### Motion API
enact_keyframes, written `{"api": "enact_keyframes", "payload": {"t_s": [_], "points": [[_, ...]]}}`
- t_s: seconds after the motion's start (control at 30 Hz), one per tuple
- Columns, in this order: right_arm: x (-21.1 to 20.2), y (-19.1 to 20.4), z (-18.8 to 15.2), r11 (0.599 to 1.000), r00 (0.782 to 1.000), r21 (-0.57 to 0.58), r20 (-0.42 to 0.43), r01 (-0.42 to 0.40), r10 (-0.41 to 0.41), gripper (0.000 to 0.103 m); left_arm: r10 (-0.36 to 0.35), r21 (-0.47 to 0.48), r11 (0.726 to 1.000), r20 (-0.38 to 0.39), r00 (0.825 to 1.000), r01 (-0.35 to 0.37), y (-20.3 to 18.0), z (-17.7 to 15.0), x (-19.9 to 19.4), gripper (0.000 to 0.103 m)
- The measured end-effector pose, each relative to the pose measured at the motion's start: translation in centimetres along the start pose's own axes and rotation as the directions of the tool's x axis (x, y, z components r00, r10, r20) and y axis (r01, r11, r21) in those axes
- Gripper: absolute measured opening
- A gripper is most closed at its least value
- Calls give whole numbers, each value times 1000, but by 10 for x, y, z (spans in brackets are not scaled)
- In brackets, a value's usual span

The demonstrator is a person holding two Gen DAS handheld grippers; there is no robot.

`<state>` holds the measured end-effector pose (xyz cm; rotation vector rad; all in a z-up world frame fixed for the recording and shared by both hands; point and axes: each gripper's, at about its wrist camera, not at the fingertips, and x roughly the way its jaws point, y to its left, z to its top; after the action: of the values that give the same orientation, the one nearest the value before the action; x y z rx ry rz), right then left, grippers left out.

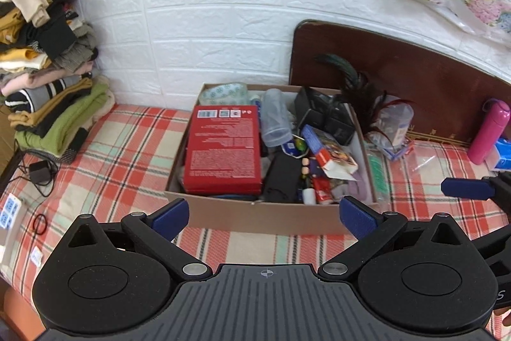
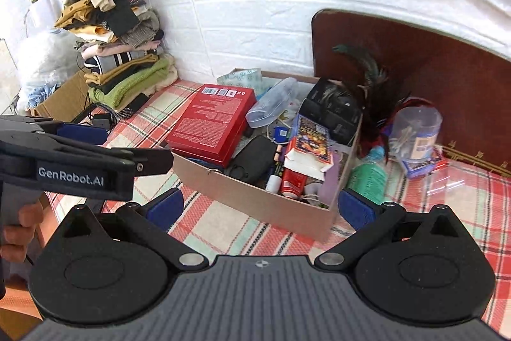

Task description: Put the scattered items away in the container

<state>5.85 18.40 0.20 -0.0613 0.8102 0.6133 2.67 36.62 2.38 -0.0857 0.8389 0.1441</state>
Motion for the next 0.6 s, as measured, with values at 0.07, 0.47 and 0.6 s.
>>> {"api": "enact_keyframes", "payload": {"t_s": [0.07, 0.47, 0.6], "points": [[-7, 0, 0, 1000, 1000, -10, 9, 3, -3, 103, -3, -3, 1000, 0, 1000, 3, -7, -3, -6, 103], [-15, 2, 0, 999, 1000, -53, 17, 2, -1, 103, -18, -32, 999, -7, 1000, 18, -10, -5, -10, 103], [-14, 3, 0, 998, 1000, -64, 12, 8, -7, 103, -21, -35, 999, -8, 1000, 21, -8, -4, -7, 103]]}}
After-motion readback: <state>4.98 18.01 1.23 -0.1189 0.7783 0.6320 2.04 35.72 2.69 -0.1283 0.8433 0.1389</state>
